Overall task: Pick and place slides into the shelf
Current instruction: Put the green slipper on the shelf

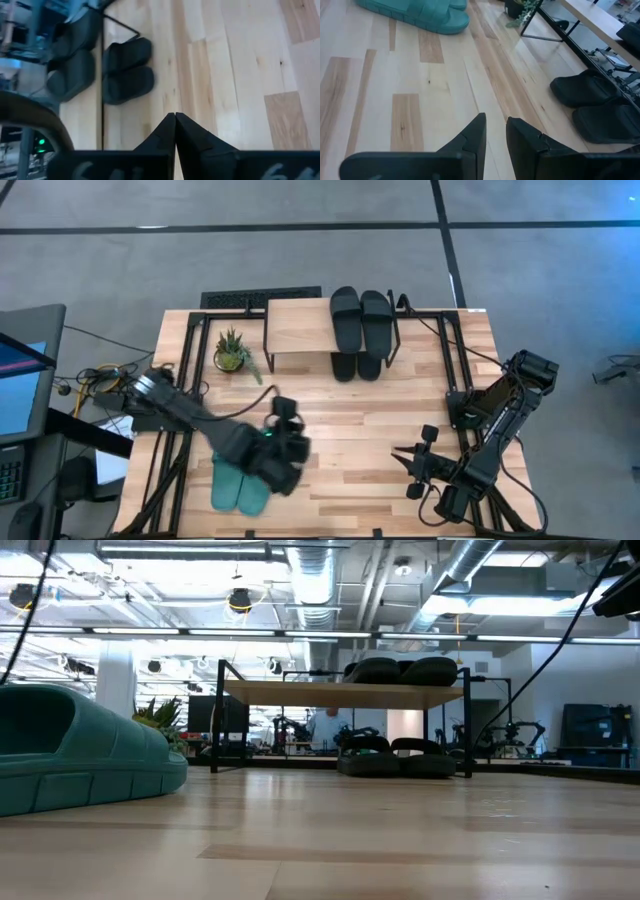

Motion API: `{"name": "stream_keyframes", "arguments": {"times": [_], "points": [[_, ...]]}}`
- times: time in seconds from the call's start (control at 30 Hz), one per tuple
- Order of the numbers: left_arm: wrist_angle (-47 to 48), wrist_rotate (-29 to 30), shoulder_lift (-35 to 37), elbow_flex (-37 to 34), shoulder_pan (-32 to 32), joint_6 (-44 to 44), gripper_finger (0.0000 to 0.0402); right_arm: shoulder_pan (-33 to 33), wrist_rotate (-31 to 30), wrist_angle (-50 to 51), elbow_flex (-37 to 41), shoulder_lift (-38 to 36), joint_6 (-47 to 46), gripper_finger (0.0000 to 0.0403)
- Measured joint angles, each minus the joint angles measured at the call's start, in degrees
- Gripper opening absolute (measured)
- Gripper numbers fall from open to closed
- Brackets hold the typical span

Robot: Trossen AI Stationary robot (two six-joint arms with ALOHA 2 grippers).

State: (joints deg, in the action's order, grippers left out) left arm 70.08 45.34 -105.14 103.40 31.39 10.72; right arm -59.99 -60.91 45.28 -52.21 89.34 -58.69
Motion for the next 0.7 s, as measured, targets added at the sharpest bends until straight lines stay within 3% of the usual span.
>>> {"name": "stream_keyframes", "arguments": {"times": [0.33,0.7], "points": [[-0.46,9.27,10.29,-18.93,10.93,17.83,0.0,2.48,-0.81,-1.41,-0.02,0.0,1.85,0.0066],[-0.04,10.23,13.06,-32.03,21.02,37.89,0.0,8.62,-0.21,-17.01,0.0,0.0,20.26,0.0066]]}}
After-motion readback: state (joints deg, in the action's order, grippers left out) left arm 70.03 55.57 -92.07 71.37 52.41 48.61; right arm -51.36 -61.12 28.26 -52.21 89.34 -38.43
